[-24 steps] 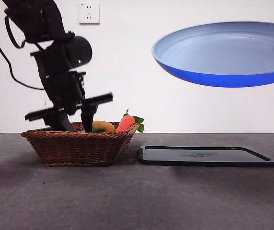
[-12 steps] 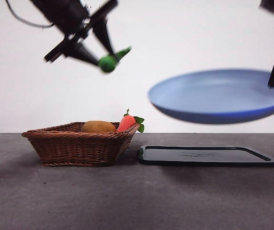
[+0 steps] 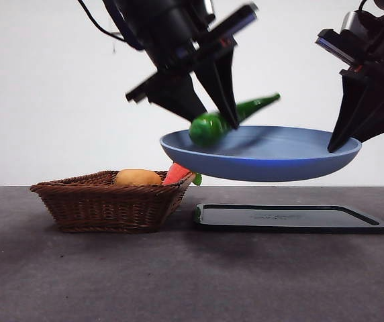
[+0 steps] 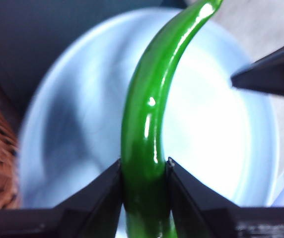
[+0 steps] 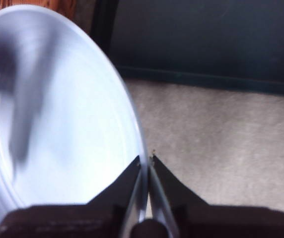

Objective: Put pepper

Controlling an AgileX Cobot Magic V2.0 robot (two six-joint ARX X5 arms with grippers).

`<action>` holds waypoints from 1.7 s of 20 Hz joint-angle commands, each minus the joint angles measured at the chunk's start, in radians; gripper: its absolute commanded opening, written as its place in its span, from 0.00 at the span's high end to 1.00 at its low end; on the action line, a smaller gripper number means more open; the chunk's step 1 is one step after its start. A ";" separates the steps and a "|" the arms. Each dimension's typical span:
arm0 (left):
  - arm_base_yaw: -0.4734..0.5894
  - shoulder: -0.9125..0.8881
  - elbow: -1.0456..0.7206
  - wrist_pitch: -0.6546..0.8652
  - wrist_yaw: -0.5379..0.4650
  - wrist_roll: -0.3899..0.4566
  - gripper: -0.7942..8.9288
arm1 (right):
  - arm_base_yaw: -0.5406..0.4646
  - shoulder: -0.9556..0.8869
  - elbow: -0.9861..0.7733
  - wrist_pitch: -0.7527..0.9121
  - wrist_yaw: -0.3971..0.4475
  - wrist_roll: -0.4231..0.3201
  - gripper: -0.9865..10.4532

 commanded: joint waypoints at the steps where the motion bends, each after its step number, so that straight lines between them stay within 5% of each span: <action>1: -0.019 0.043 0.018 -0.016 -0.006 0.038 0.79 | 0.015 0.010 0.018 0.009 -0.007 0.020 0.91; 23: -0.040 -0.069 0.019 -0.087 -0.026 0.092 0.64 | 0.011 0.010 0.018 -0.041 -0.006 0.030 0.91; 34: -0.040 -0.432 0.019 -0.110 -0.029 0.140 0.64 | -0.182 0.182 0.138 0.014 -0.001 0.053 0.91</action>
